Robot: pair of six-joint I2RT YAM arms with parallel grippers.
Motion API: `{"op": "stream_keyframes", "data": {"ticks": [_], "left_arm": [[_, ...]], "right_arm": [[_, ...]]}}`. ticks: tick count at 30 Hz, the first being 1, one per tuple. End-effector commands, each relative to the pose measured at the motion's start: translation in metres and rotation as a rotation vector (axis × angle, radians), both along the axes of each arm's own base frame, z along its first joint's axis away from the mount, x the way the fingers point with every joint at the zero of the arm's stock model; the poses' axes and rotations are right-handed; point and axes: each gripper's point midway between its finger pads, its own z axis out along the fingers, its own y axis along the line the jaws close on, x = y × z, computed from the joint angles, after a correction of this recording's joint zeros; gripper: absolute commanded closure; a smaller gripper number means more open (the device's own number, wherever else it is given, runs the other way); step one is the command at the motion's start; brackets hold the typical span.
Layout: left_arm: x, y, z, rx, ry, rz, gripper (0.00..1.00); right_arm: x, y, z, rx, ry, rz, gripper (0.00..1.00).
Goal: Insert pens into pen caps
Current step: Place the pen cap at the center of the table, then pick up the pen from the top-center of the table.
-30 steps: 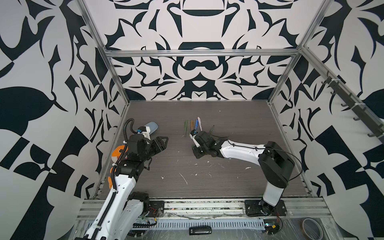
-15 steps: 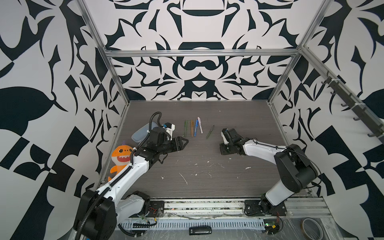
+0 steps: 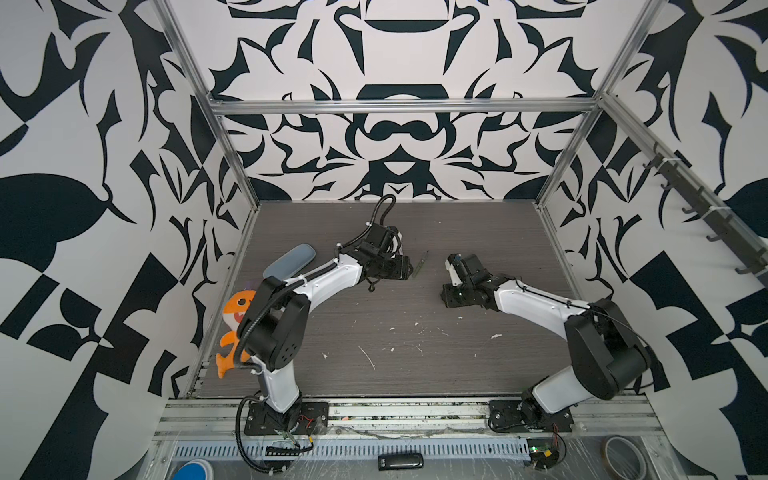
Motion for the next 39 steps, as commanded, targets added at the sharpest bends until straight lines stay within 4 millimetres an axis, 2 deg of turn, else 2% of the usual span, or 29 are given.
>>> {"op": "stream_keyframes", "data": {"ticks": [1,7,14,21,26,28,33,36,39], "left_arm": [[0.006,-0.008,-0.02,0.132,0.0,-0.037,0.4],[0.032,-0.027,-0.046,0.233,-0.004,-0.055,0.48],[0.049,-0.041,-0.075,0.349,-0.014,-0.086,0.52],[0.047,-0.044,-0.095,0.512,-0.044,-0.134,0.58],[0.041,-0.04,-0.105,0.574,-0.038,-0.158,0.72],[0.039,-0.038,-0.106,0.575,-0.036,-0.153,0.79],[0.034,-0.035,-0.1,0.557,-0.037,-0.145,0.86],[0.032,-0.035,-0.09,0.531,-0.051,-0.142,0.93],[0.029,-0.034,-0.072,0.492,-0.077,-0.127,0.98]], "right_arm": [[0.005,-0.01,0.038,-0.008,-0.086,-0.039,0.63],[-0.005,-0.017,0.068,0.035,-0.157,-0.053,0.64],[-0.016,-0.017,0.081,0.099,-0.201,-0.052,0.65],[-0.019,-0.021,0.088,0.102,-0.229,-0.057,0.67],[-0.021,-0.022,0.092,0.114,-0.249,-0.062,0.68],[-0.022,-0.023,0.094,0.119,-0.252,-0.063,0.68],[-0.024,-0.024,0.1,0.128,-0.267,-0.068,0.68],[-0.024,-0.025,0.103,0.129,-0.271,-0.072,0.68],[-0.025,-0.024,0.103,0.142,-0.27,-0.081,0.68]]}}
